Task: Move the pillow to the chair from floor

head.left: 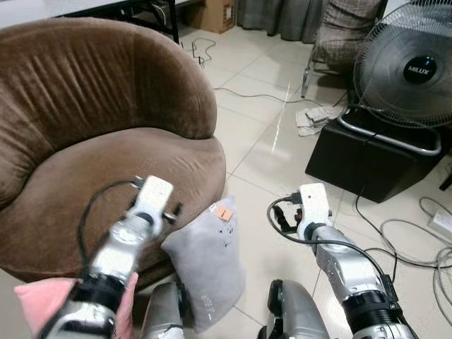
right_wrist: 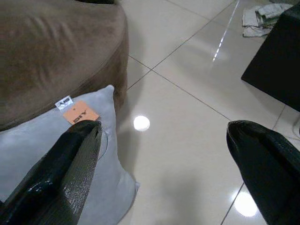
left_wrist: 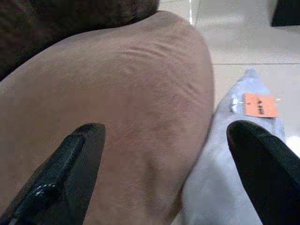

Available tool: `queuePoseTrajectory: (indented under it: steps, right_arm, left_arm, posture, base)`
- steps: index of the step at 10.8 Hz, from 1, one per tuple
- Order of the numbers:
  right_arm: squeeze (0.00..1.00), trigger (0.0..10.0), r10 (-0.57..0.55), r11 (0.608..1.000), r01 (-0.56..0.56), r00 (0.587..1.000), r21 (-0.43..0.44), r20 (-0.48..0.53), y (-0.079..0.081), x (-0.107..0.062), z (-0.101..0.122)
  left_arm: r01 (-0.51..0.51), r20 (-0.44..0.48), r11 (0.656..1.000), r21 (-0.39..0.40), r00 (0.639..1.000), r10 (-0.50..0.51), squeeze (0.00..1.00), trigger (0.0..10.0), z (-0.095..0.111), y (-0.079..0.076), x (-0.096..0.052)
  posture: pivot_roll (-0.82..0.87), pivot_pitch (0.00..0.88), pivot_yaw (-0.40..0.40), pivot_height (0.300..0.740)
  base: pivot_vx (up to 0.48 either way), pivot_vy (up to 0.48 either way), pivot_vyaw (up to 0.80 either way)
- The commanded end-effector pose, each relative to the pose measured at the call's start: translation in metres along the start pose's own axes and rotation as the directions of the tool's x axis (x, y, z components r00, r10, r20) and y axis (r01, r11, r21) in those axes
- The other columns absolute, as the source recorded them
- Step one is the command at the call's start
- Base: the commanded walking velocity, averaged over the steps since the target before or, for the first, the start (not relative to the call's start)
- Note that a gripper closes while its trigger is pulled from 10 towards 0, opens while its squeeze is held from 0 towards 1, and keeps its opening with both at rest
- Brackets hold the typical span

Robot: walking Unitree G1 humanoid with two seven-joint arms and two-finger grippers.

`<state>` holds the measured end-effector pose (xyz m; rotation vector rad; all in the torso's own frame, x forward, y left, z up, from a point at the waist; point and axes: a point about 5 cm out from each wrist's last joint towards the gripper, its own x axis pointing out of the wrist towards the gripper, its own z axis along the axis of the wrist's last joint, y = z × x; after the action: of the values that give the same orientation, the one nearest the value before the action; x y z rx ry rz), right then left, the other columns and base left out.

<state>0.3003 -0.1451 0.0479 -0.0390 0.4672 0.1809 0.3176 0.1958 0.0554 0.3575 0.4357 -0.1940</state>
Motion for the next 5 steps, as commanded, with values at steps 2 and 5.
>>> queuePoseTrajectory:
  steps: [2, 5]
  right_arm:
    - [0.0, 10.0, 0.002, 1.0, -0.002, 1.0, -0.014, 0.002, -0.005, -0.01, 0.0]
    - [0.0, 10.0, 0.093, 0.994, -0.091, 0.995, -0.06, 0.032, 0.003, -0.024, 0.01]
  left_arm:
    - [-0.013, 0.004, 1.0, -0.008, 1.0, 0.013, 0.0, 10.0, 0.004, 0.012, 0.002]
    - [0.084, -0.024, 0.983, -0.16, 0.996, -0.089, 1.0, 10.0, 0.0, 0.012, 0.01]
  posture:
    - [0.06, 0.0, -0.045, 0.575]
    - [0.0, 0.05, -0.04, 0.575]
  base:
    - [0.0, 0.0, 0.0]
    - [0.0, 0.0, 0.0]
